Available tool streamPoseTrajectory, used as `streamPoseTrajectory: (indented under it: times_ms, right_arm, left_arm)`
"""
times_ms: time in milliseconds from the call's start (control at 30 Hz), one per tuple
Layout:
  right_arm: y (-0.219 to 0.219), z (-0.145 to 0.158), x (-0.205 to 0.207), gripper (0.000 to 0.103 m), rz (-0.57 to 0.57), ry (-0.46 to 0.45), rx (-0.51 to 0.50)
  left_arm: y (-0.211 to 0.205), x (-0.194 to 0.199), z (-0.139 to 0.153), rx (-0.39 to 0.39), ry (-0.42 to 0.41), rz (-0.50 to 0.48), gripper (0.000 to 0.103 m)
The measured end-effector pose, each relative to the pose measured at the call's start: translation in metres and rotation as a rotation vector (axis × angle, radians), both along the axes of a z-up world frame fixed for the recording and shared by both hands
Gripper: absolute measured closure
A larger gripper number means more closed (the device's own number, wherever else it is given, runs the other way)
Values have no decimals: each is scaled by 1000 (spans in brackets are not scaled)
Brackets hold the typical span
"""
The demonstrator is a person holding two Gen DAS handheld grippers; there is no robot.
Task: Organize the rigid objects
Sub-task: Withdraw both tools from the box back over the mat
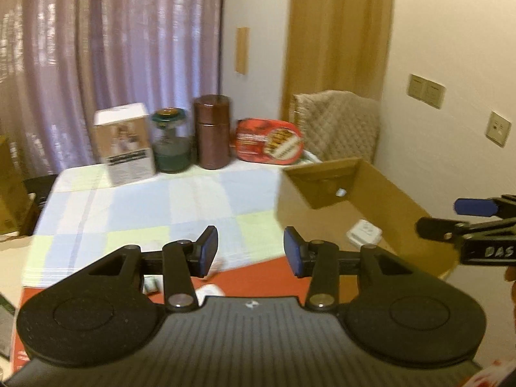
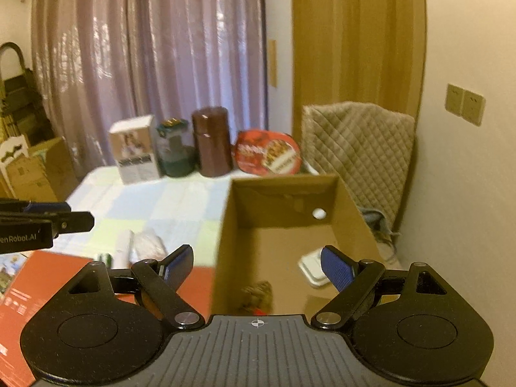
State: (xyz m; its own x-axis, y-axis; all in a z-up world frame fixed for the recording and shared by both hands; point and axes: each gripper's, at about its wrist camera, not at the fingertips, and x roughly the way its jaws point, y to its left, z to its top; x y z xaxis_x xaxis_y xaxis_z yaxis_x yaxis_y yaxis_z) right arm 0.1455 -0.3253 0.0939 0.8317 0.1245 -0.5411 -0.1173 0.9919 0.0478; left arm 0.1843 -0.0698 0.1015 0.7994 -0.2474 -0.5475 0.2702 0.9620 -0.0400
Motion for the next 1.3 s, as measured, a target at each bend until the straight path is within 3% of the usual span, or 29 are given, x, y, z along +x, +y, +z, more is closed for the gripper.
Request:
streamPoseTrajectory:
  times_ms: [400,800,1067,1300]
  right_arm:
    - [71,2,9,19,109,-16,50]
    - [113,-60,32,19,136,94,98]
    - [129,-119,59,19,146,191,100]
    - [140,-153,99,19,151,266,81]
  left_arm:
    - [99,-13,-10,26,10,155,61]
    - [133,-7,-70,40,103,184,61]
    - [137,14,-130,34,158,116,61]
    - [119,50,-171,111,177,-59,61]
